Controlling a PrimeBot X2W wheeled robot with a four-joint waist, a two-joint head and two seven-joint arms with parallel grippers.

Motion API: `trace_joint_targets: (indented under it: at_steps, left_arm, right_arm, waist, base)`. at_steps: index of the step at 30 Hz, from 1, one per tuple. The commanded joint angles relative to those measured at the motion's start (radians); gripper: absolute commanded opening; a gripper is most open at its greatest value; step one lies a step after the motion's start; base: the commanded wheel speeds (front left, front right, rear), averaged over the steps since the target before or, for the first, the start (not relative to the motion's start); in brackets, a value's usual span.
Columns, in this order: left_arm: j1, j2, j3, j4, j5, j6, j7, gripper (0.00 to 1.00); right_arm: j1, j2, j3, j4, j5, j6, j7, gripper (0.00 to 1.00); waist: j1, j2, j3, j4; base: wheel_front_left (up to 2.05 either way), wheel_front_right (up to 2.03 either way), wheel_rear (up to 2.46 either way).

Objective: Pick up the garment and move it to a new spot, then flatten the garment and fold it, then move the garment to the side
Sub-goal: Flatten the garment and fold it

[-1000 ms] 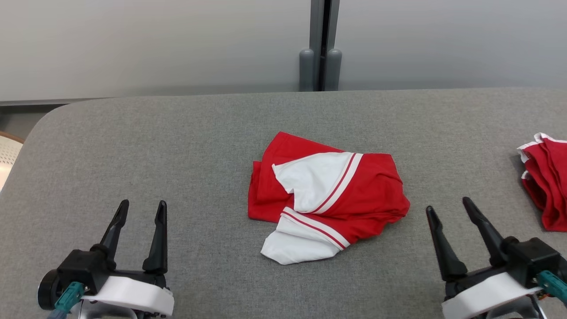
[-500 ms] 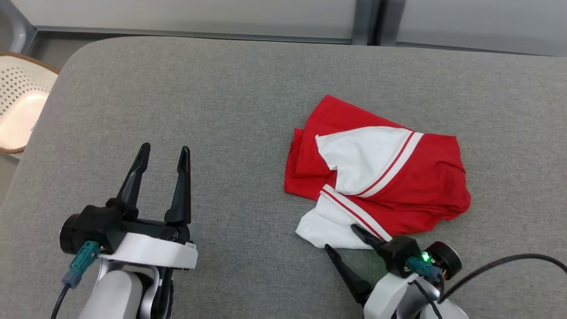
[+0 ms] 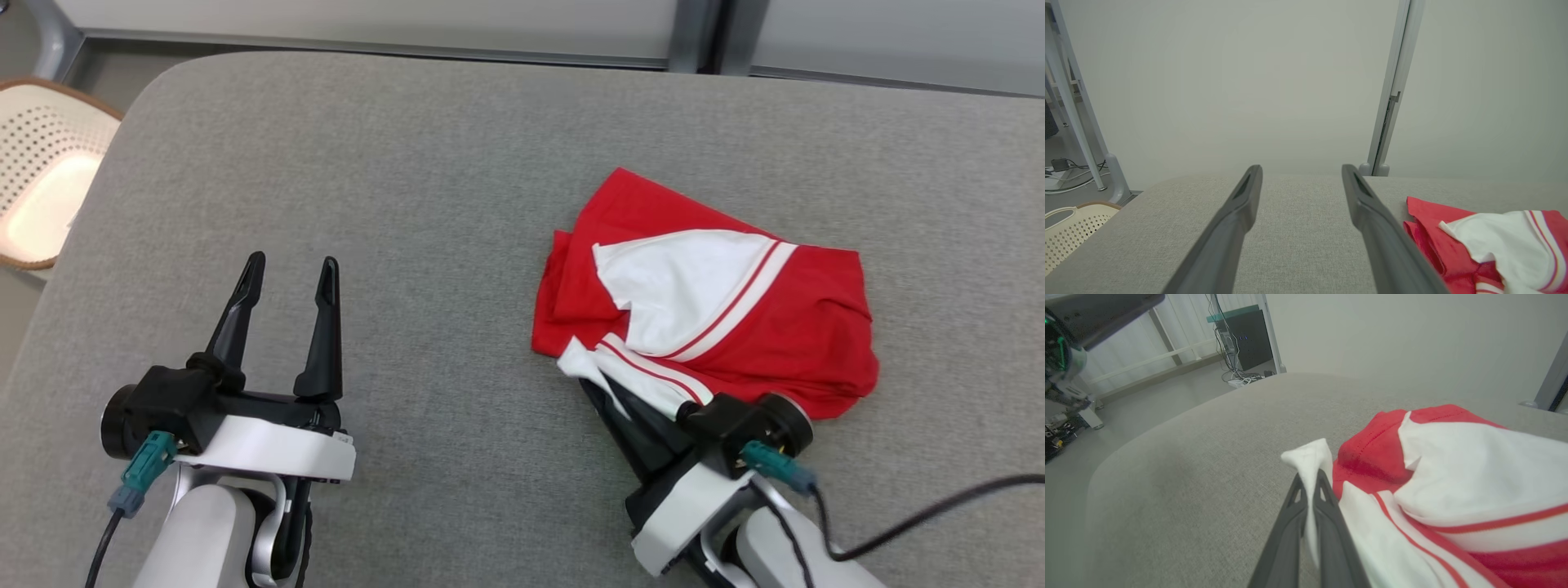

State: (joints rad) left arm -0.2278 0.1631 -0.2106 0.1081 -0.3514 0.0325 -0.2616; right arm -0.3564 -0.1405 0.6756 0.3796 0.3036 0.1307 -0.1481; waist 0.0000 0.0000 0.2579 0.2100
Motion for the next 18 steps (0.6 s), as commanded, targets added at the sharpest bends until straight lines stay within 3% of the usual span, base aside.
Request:
trace_joint_targets:
  at_steps: [1,6,11,15,18]
  left_arm:
    - [0.008,0.005,0.007,0.0,0.008,-0.004,-0.004,1.0]
    - [0.017,0.017,0.021,-0.001,0.013,-0.007,-0.003,1.0]
    - [0.036,0.033,0.031,-0.002,0.012,-0.007,-0.003,1.0]
    - [0.044,0.04,0.036,-0.004,0.008,-0.005,-0.003,1.0]
    - [0.051,0.045,0.037,-0.005,0.005,-0.001,-0.001,1.0]
  right_arm:
    - [-0.006,-0.003,-0.019,-0.033,0.007,0.0,-0.028,0.0]
    - [0.037,-0.005,-0.153,-0.156,-0.004,0.0,-0.07,0.0]
    - [0.146,0.007,-0.424,-0.25,-0.027,0.0,-0.078,0.0]
    - [0.255,0.031,-0.646,-0.26,-0.041,0.0,-0.056,0.0]
    - [0.317,0.055,-0.751,-0.229,-0.018,0.0,-0.041,0.0]
  waist:
    - [0.0,0.0,-0.017,-0.024]
    - [0.0,0.0,-0.039,-0.076]
    - [0.0,0.0,-0.058,-0.119]
    - [0.0,0.0,-0.068,-0.142]
    - [0.0,0.0,-0.071,-0.153]
  base:
    - [0.0,0.0,0.0]
    - [0.0,0.0,0.0]
    - [0.0,0.0,0.0]
    - [0.0,0.0,0.0]
    - [0.0,0.0,0.0]
